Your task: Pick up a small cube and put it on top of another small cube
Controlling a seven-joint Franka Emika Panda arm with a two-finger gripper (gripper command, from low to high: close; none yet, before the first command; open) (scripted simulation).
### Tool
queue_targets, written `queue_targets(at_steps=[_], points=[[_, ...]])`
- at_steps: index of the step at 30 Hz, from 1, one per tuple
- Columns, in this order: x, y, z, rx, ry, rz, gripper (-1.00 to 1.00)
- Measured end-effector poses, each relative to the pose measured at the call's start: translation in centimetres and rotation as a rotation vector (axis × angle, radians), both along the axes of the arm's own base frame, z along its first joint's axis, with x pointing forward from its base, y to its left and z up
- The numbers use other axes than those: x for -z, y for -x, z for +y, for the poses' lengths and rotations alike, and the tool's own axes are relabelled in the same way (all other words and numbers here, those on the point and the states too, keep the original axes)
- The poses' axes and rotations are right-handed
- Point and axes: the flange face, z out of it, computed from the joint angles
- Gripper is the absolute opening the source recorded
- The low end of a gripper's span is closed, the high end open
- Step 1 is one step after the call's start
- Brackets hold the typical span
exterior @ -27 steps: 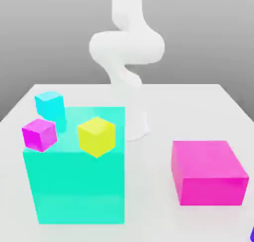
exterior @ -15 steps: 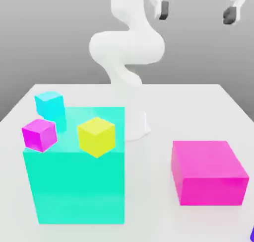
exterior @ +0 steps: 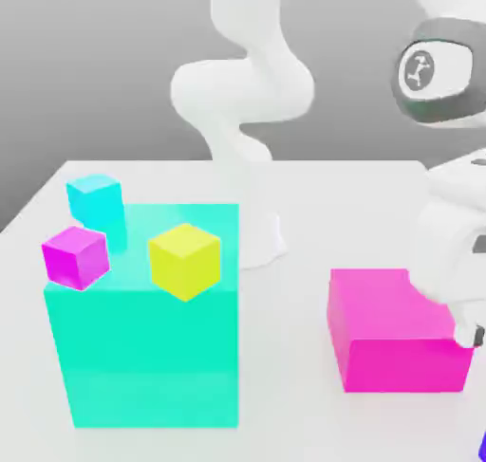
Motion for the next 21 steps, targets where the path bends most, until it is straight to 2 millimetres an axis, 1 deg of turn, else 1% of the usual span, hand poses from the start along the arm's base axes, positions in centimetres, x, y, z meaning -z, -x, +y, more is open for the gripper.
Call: queue_targets(at_steps=[3, 6, 8, 10, 11, 16, 17, 18, 19, 21], points=[[4.8, 1.0, 2.7, -0.028, -0.004, 0.066, 0.0], [9.6, 2.5, 5.3, -0.054, -0.011, 0.133, 0.0], [12.8, 2.9, 6.0, -0.059, -0.014, 0.15, 0.0], [16.1, 3.0, 6.1, -0.061, -0.015, 0.154, 0.0], [17.1, 3.1, 6.1, -0.061, -0.014, 0.155, -1.0], [17.1, 3.0, 6.2, -0.061, -0.016, 0.155, -1.0], [17.6, 3.1, 6.2, -0.062, -0.016, 0.155, -1.0], [17.0, 3.1, 6.2, -0.061, -0.016, 0.156, -1.0], [15.9, 3.0, 6.2, -0.061, -0.016, 0.156, -1.0], [12.9, 3.0, 6.2, -0.061, -0.016, 0.156, -1.0]])
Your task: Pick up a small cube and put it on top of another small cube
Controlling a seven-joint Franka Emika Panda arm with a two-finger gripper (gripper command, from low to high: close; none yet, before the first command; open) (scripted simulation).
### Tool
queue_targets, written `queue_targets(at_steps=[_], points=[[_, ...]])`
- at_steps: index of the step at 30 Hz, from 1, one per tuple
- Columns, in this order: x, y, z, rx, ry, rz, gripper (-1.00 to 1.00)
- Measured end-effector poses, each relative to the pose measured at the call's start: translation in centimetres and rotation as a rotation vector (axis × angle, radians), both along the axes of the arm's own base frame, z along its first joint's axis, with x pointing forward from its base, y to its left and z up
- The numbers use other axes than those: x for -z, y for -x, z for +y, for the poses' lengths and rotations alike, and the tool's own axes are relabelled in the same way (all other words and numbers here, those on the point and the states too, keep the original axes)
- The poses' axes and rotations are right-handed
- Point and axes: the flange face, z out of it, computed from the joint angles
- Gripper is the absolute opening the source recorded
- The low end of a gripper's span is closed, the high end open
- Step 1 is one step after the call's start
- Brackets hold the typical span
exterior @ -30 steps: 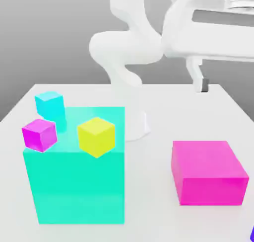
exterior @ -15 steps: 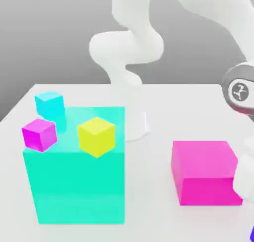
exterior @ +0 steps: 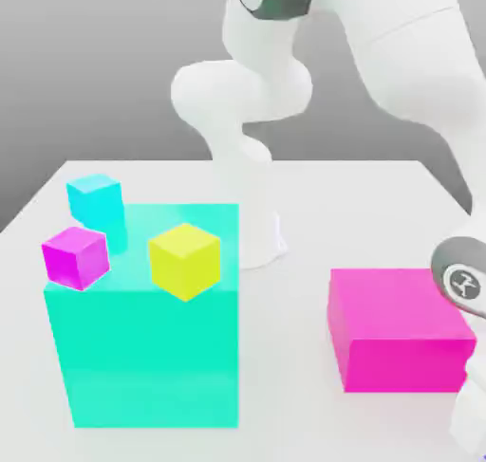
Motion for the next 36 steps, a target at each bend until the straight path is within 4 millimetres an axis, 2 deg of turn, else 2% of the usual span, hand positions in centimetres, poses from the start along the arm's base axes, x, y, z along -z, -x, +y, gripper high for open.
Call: queue_targets(at_steps=[1, 2, 6, 10, 13, 14, 15, 18, 23, 29, 33, 35, 36], points=[[-1.0, -0.4, -0.5, 0.007, 0.009, 0.004, -1.0], [-1.9, -1.4, -2.1, 0.041, 0.025, 0.009, -1.0], [-6.6, -5.1, -11.8, 0.267, 0.085, 0.029, -1.0], [-11.6, -6.5, -21.8, 0.503, 0.103, 0.059, -1.0], [-15.6, -5.7, -29.2, 0.692, 0.093, 0.081, -1.0], [-17.0, -5.0, -32.1, 0.771, 0.088, 0.084, -1.0], [-18.6, -3.9, -36.1, 0.878, 0.082, 0.087, -1.0], [-21.9, -0.4, -41.7, 1.073, 0.062, 0.086, -1.0], [-25.8, 5.6, -46.4, 1.322, 0.03, 0.077, -1.0], [-29.0, 14.0, -51.4, 1.647, -0.023, 0.068, -1.0], [-30.3, 19.7, -53.2, 1.859, -0.057, 0.057, -1.0], [-29.9, 22.0, -53.0, 1.964, -0.024, 0.023, -1.0], [-29.1, 22.4, -53.0, 1.992, -0.013, 0.012, -1.0]])
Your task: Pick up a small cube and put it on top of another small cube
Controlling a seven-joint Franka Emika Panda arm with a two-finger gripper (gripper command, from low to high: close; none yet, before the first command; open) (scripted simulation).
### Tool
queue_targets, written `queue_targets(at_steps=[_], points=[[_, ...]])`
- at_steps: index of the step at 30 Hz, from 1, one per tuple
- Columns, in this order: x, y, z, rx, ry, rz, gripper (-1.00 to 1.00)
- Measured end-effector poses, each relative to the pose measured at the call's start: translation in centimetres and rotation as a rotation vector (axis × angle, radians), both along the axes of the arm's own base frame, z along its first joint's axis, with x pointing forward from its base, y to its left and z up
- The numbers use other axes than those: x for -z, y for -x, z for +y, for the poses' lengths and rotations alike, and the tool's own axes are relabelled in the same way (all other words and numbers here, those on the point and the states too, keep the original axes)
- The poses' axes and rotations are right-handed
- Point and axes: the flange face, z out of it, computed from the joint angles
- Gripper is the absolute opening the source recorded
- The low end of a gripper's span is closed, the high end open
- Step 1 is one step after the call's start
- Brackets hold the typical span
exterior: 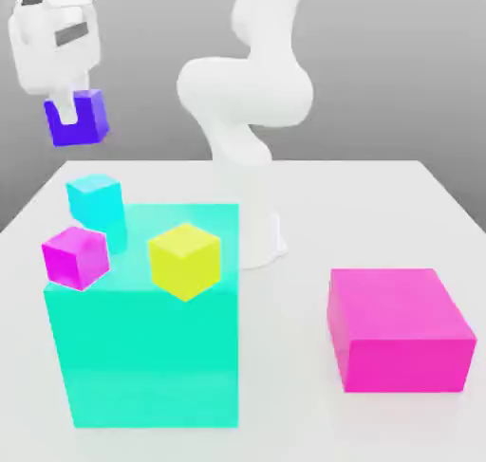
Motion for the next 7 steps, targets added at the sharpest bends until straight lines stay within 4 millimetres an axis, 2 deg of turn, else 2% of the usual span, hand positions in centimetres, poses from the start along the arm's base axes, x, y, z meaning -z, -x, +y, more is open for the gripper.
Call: queue_targets(at_steps=[3, 4, 7], points=[[4.0, 0.4, 0.0, 0.024, 0.011, 0.003, -1.0], [5.2, 0.5, 0.0, 0.026, 0.012, 0.003, 1.0], [5.2, 0.5, 0.0, 0.026, 0.012, 0.003, 1.0]])
